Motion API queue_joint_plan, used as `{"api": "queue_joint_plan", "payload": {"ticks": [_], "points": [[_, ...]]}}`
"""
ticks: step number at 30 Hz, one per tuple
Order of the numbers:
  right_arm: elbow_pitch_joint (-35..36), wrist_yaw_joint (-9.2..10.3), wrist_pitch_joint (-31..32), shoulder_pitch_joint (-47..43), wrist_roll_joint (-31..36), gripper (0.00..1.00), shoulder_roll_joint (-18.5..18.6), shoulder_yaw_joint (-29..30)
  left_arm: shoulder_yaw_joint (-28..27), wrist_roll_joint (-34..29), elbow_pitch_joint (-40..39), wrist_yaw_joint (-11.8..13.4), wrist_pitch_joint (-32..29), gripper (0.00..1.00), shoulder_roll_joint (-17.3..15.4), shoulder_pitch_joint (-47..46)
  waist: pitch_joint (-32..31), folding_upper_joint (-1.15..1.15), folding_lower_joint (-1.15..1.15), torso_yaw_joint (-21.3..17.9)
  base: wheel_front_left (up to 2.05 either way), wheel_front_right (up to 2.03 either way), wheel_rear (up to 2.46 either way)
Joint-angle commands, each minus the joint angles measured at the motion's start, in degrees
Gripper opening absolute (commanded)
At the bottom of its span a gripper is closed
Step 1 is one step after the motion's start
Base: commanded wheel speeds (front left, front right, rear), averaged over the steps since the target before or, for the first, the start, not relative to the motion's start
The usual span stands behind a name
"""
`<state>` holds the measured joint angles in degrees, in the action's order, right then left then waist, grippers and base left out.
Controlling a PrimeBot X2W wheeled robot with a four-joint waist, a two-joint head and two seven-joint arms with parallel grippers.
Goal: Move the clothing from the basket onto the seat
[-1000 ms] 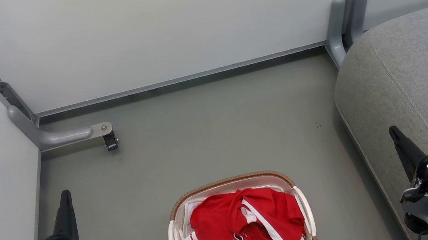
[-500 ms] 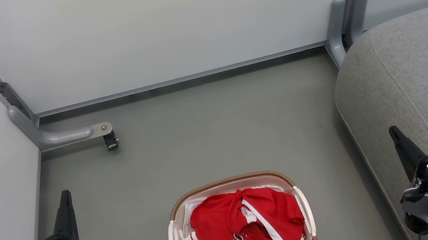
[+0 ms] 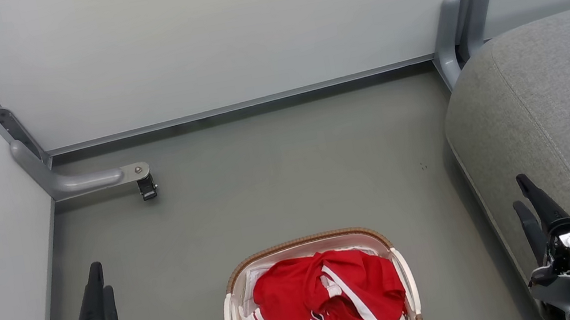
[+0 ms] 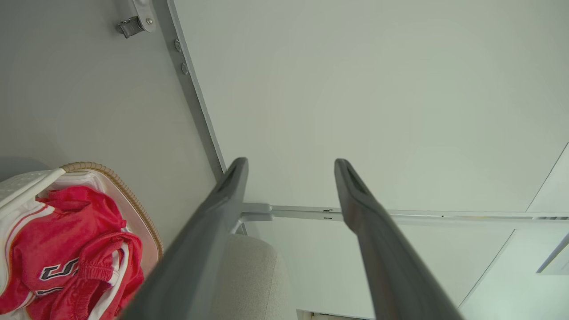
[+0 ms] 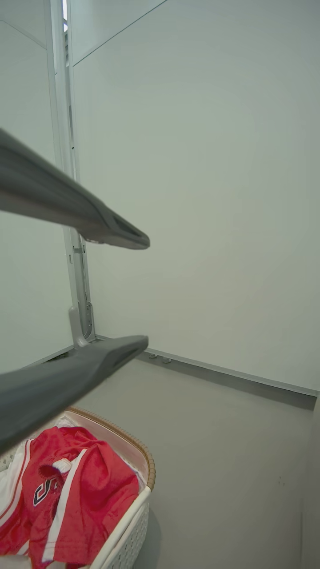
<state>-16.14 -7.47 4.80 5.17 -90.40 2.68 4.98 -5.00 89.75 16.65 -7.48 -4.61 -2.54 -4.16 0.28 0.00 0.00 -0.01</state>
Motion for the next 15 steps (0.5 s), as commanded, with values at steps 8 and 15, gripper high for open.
{"api": "queue_joint_plan", "payload": {"ticks": [8,15], "points": [[0.91,-0.01,-2.68,1.75,8.03,1.0,1.4,-0.72,0.52,-9.42,-0.85,0.0,2.54,1.0,-1.12,-1.62,0.15,0.0,0.0,-0.07,0.0,0.0,0.0],[1.3,-0.01,-4.43,2.35,15.89,1.0,1.63,-0.9,0.58,-17.99,-0.62,0.0,4.28,1.0,-1.44,-2.03,0.28,0.0,0.0,-0.16,0.0,0.0,0.0]]}}
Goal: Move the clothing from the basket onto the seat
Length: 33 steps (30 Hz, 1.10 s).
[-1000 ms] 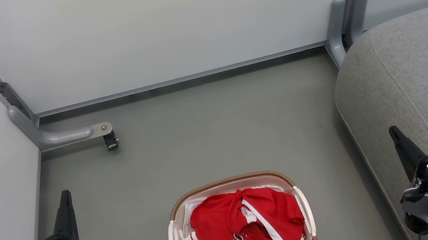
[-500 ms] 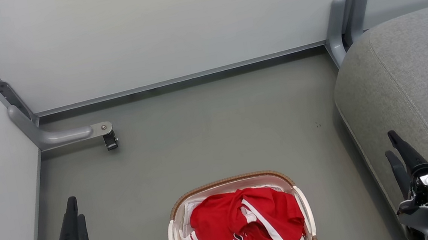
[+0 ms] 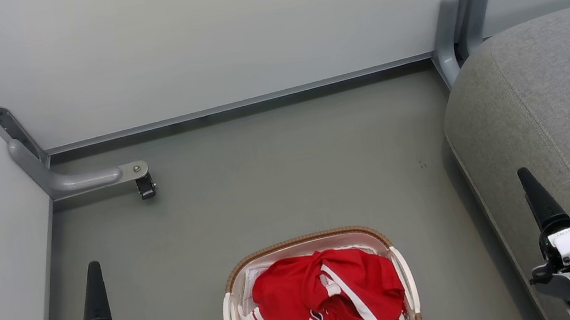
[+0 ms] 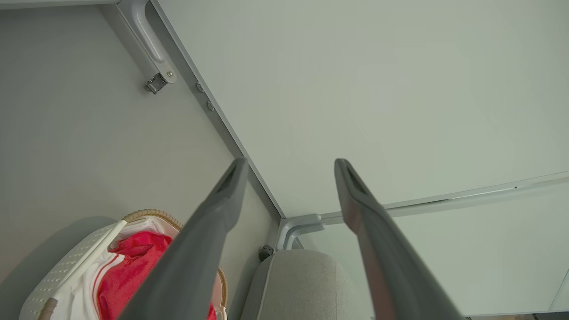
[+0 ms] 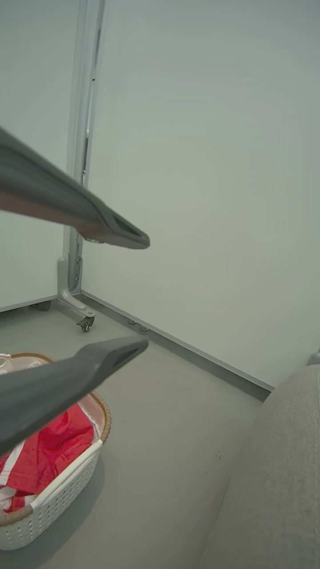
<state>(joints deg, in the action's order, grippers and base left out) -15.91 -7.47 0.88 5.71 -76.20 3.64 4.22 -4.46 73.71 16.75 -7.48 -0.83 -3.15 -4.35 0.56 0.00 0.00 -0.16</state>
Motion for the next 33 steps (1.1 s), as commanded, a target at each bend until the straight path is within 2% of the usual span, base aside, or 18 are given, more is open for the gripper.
{"api": "queue_joint_plan", "payload": {"ticks": [1,20,33], "points": [[1.09,-0.01,-0.74,1.86,2.6,1.0,0.7,-0.22,0.1,-3.08,-0.65,0.0,0.7,1.0,-0.89,-1.89,0.02,0.0,0.0,-0.01,0.0,0.0,0.0],[-1.68,-0.01,-4.79,2.89,21.5,1.0,2.63,-4.51,2.7,-24.31,1.93,-0.01,4.75,1.0,-2.39,-2.22,0.09,0.0,0.0,-0.23,0.0,0.0,0.0],[-3.92,-0.01,-7.2,3.03,31.08,1.0,3.81,-7.2,3.16,-35.01,4.17,0.15,7.12,1.0,-2.82,-2.12,-0.05,0.0,0.0,-0.41,0.0,0.0,0.0]]}}
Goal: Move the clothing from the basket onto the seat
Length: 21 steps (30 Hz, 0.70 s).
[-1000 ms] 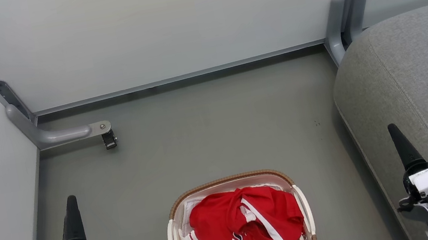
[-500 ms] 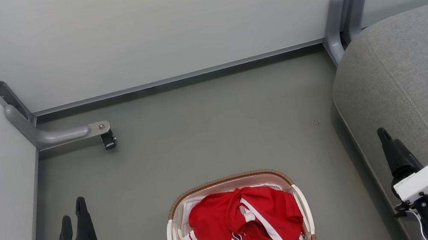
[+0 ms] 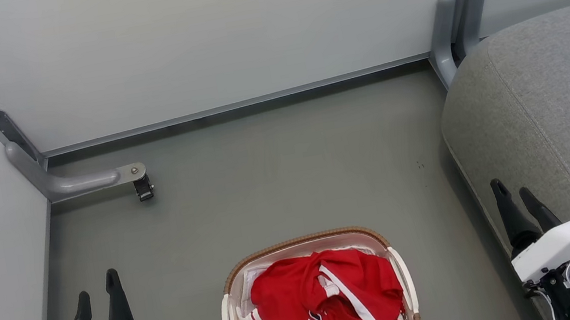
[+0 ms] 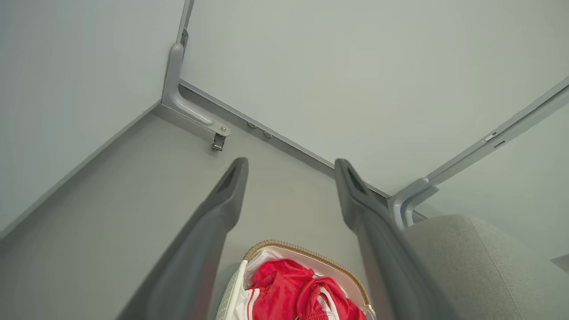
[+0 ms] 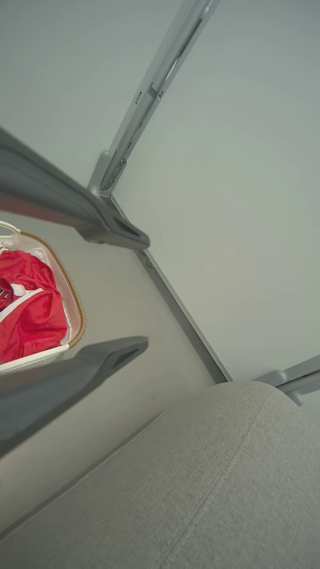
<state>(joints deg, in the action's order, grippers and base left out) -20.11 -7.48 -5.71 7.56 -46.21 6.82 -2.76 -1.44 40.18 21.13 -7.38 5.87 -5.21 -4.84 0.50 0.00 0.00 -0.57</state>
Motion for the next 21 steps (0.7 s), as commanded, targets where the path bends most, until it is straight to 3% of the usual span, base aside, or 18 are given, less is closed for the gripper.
{"api": "queue_joint_plan", "payload": {"ticks": [1,21], "points": [[0.11,0.0,-0.74,1.22,1.64,1.0,0.71,-0.32,0.22,-2.04,0.01,0.05,0.58,1.0,-0.78,-1.62,0.01,0.0,0.0,-0.01,0.0,0.0,0.0],[-3.18,-0.01,-3.8,1.36,13.69,1.0,1.11,-0.9,0.69,-13.98,3.09,-0.09,3.67,1.0,-1.07,-1.4,0.24,0.0,0.0,-0.24,0.0,0.0,0.0]]}}
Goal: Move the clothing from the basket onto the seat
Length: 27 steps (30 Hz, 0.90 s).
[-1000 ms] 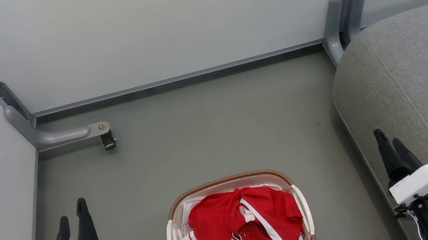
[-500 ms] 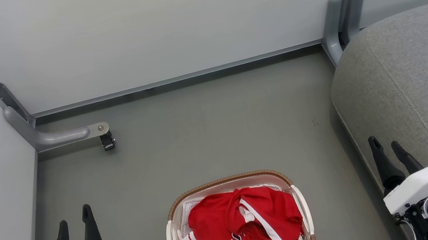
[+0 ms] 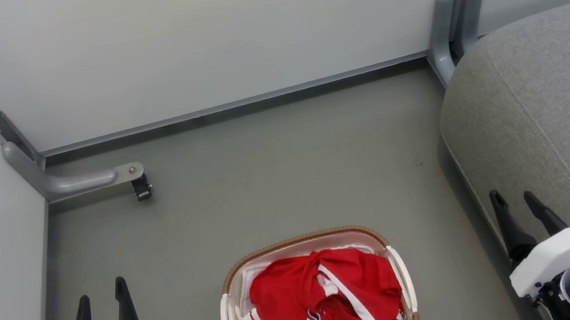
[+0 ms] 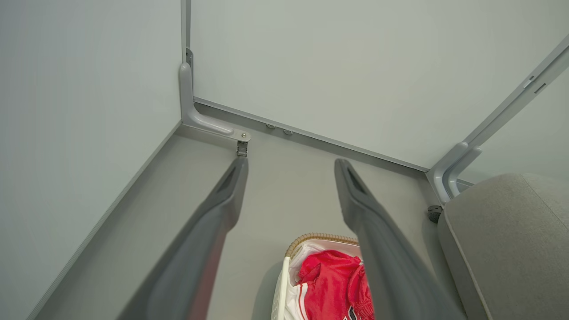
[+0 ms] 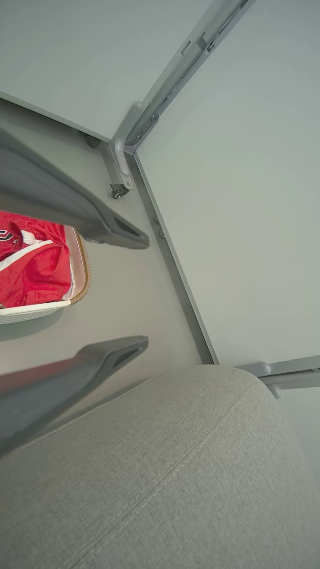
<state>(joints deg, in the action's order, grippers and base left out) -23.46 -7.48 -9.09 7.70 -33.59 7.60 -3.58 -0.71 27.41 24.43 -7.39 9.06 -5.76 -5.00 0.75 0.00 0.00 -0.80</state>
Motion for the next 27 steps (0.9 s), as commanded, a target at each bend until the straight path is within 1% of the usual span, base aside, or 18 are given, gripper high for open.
{"api": "queue_joint_plan", "payload": {"ticks": [1,16,27], "points": [[0.05,-0.01,-0.59,1.22,1.67,1.0,0.29,-0.12,-0.06,-1.8,-0.11,-0.08,0.62,1.0,-0.51,-1.23,-0.01,0.0,0.0,-0.01,0.0,0.0,0.0],[-0.52,-0.01,-2.59,0.77,10.61,1.0,-0.32,0.81,-0.76,-9.57,0.76,-0.13,2.58,1.0,-0.22,-0.74,0.08,0.0,0.0,-0.1,0.0,0.0,0.0],[-1.05,-0.02,-3.85,-0.14,16.44,1.0,-0.8,1.77,-0.4,-13.98,1.66,-0.14,3.88,1.0,-0.31,-0.76,-0.02,0.0,0.0,-0.19,0.0,0.0,0.0]]}}
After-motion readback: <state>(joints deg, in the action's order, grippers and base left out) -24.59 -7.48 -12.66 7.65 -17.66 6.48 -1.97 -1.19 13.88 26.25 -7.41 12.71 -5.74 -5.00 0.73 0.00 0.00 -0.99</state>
